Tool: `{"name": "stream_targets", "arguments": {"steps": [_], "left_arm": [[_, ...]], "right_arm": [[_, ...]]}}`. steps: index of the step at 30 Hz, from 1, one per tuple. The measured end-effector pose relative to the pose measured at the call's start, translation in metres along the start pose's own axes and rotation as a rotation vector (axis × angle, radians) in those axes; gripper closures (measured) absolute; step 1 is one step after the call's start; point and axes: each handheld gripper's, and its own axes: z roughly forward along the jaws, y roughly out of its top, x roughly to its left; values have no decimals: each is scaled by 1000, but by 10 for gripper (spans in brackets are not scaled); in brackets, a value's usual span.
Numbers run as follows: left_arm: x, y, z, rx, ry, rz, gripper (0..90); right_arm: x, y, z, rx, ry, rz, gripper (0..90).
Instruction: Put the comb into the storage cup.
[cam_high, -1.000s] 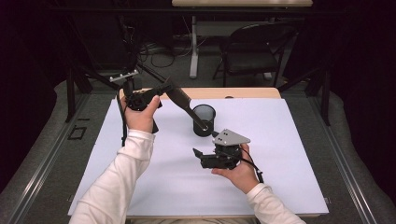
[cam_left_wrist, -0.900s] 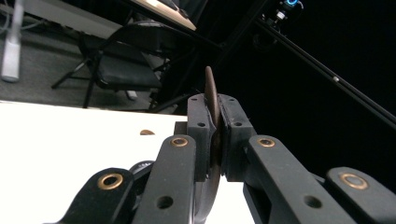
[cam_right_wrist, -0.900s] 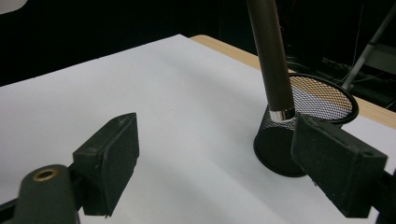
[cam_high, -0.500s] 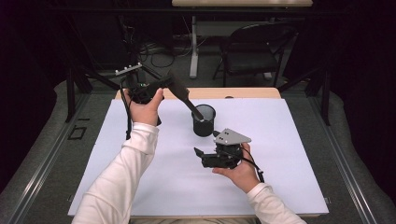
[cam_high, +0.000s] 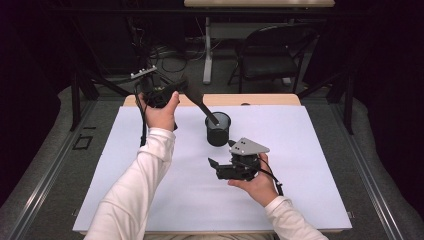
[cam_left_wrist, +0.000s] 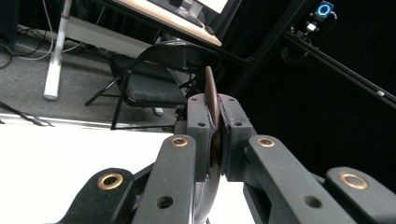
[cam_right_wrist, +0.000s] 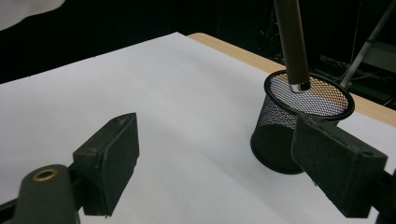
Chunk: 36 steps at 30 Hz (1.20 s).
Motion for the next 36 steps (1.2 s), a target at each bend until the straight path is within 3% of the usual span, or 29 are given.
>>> {"name": "stream_targets", "arguments": {"steps": [11, 36], "left_arm": [[3, -7, 15, 3, 32, -9, 852], [10, -23, 36, 49, 47, -34, 853]], "right_arm": [[0, 0, 0, 4, -1, -1, 153], [2, -1, 0, 4, 0, -4, 153]]}}
